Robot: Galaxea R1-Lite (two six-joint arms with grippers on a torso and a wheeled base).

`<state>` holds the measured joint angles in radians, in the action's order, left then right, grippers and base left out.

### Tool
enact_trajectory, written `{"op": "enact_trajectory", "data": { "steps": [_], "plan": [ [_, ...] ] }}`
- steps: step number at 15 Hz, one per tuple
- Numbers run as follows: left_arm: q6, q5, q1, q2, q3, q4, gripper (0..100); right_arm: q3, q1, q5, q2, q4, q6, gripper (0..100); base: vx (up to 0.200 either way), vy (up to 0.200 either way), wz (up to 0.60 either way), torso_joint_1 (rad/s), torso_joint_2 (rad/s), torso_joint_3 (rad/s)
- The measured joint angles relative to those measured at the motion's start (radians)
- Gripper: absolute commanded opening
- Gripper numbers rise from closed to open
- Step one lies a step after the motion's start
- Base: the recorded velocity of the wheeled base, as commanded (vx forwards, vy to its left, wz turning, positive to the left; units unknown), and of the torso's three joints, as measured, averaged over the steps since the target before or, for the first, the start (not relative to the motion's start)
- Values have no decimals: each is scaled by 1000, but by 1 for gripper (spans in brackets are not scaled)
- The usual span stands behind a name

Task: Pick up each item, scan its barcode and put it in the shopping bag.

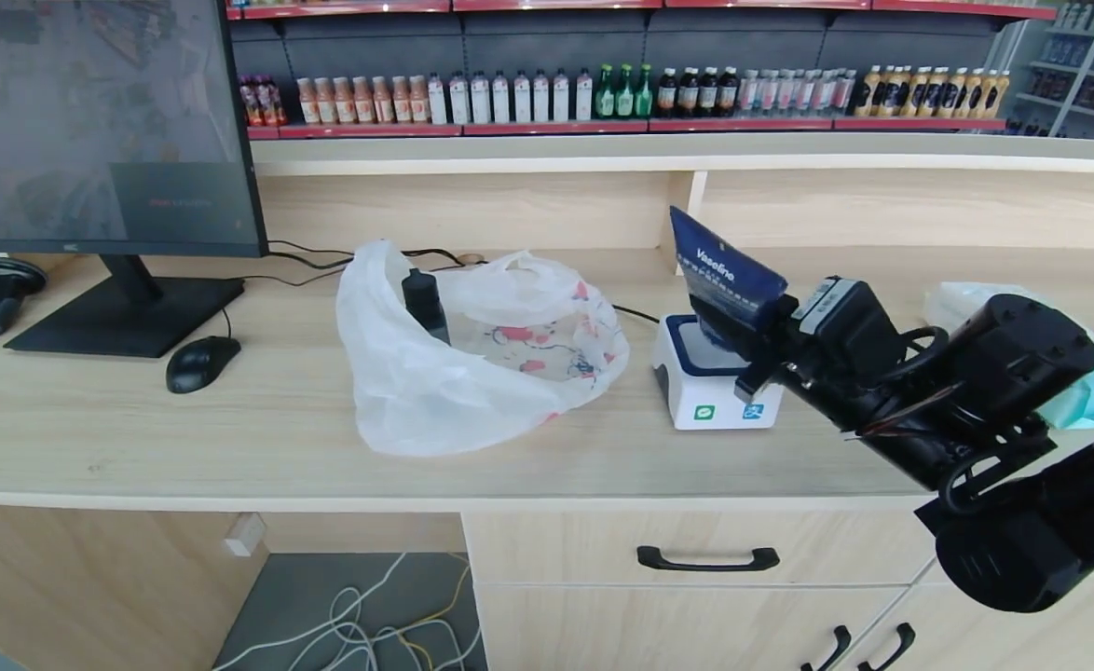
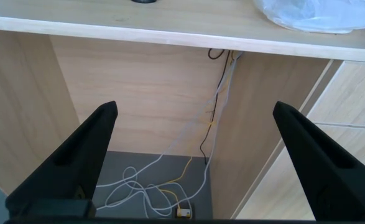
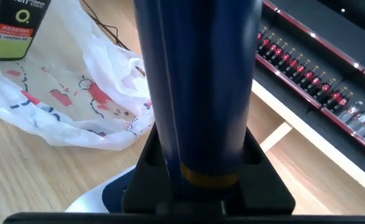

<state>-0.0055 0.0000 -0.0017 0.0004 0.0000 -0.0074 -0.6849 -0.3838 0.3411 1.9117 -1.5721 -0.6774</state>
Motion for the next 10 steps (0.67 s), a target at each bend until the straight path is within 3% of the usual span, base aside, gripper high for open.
{"op": "enact_trajectory", "data": {
  "steps": [10],
  "plan": [
    [1, 0, 0, 0, 0, -1, 100, -100, 82, 234, 45, 3, -93, 0, 0, 0, 0, 0, 0, 0]
  ]
}}
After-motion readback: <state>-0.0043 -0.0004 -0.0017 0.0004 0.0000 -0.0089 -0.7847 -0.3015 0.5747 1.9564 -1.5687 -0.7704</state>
